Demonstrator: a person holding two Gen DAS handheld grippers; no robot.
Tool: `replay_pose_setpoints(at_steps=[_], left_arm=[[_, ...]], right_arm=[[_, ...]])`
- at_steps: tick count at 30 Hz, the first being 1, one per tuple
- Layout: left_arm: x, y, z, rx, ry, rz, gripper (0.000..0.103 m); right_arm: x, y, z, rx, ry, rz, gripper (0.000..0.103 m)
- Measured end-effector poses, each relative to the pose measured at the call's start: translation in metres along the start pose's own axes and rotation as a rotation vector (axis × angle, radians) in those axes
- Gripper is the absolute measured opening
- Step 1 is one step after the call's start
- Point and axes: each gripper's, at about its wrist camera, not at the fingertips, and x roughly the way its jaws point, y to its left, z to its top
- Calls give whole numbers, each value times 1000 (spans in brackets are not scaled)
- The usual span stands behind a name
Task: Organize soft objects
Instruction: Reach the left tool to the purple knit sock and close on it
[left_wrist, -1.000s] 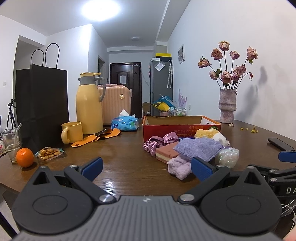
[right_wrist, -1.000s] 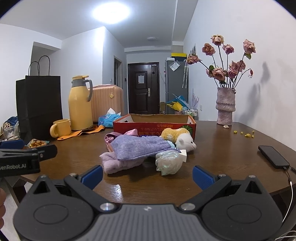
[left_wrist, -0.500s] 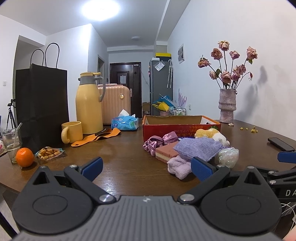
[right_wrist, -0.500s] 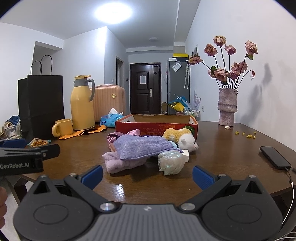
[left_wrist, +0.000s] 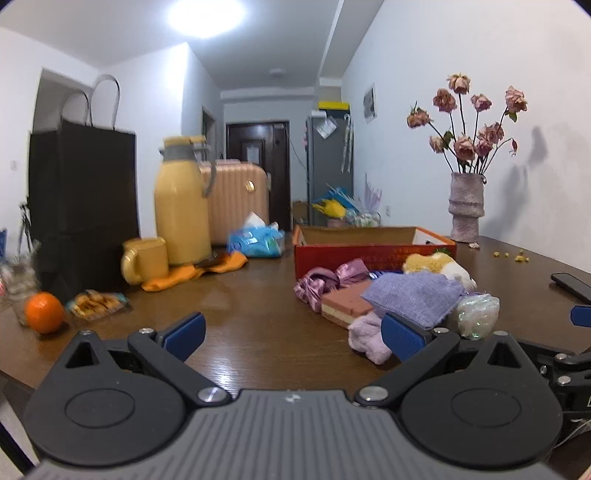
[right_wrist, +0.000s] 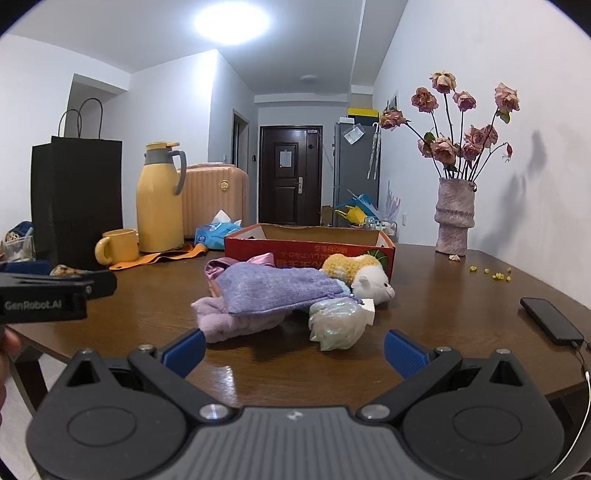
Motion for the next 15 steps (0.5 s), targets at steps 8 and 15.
replay_pose_setpoints(at_steps=[8,15], left_arm=[[49,-9,9,6,90,-71,103],[105,-16,33,-109,190,-263,92]], right_arm=[[41,-22,11,39,34,21,103],[95,-53,39,94,72,100,102]])
